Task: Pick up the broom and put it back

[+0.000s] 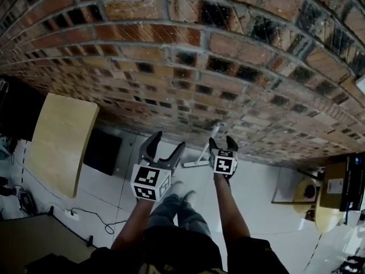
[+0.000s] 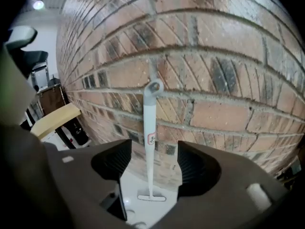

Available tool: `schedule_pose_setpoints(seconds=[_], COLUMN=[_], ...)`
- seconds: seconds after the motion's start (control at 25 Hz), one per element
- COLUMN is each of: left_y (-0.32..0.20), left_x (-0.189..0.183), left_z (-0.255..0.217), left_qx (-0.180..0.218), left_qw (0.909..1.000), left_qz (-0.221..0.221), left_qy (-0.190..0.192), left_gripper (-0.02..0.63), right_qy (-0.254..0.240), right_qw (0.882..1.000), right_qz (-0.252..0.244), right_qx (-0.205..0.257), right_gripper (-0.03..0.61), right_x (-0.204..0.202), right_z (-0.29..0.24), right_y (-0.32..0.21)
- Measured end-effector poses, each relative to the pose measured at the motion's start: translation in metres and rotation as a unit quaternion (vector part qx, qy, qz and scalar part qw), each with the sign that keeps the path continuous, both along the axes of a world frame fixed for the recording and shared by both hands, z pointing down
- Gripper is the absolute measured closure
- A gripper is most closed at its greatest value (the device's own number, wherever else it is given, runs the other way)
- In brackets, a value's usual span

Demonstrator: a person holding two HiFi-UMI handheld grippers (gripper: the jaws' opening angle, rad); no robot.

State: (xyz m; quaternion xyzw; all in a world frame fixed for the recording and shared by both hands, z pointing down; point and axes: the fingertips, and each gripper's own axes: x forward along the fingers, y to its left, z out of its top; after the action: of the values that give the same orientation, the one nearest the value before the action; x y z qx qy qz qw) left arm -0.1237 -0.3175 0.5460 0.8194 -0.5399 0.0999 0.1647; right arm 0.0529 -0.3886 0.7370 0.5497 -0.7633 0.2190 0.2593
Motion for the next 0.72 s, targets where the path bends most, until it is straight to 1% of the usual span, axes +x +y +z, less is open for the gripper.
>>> schedule_pose_setpoints(seconds=[0.2,0.36,0.48,0.6,0.72], left_y=[0.002,0.006,0.015,0.028,0.041], left_x=[-0.005,-0.006,-0.008,-0.006,0.0], left_z=[-0.017,-0.039,-0.053,-0.065,-0.08], left_qx=[0.017,0.04,0.054,0.068,0.088], left_qw=[0.9998,0.9991,0.9984,0.9976,0.996], left_qz=[-0.005,-0.008,-0.011,-0.01,-0.003], left_qy=[0.006,0.01,0.01,0.006,-0.01], left_gripper=[0.288,0.288,0.288,0.288,0.288], right_qy=[-0.036,-0.063,-0.076,-0.086,-0.094], right_qw=[0.998,0.992,0.988,0.981,0.971], right_qz=[0.005,0.015,0.021,0.023,0.016], right_qx=[0.05,0.107,0.133,0.173,0.22], right_gripper=[0.258,0.253,0.253,0.25,0.25], right_x=[0.003,0.013,0.021,0.031,0.037], right_z=[-0.066,-0.126,-0.159,-0.197,-0.237], right_y=[0.021,0.035,0.048,0.064,0.081])
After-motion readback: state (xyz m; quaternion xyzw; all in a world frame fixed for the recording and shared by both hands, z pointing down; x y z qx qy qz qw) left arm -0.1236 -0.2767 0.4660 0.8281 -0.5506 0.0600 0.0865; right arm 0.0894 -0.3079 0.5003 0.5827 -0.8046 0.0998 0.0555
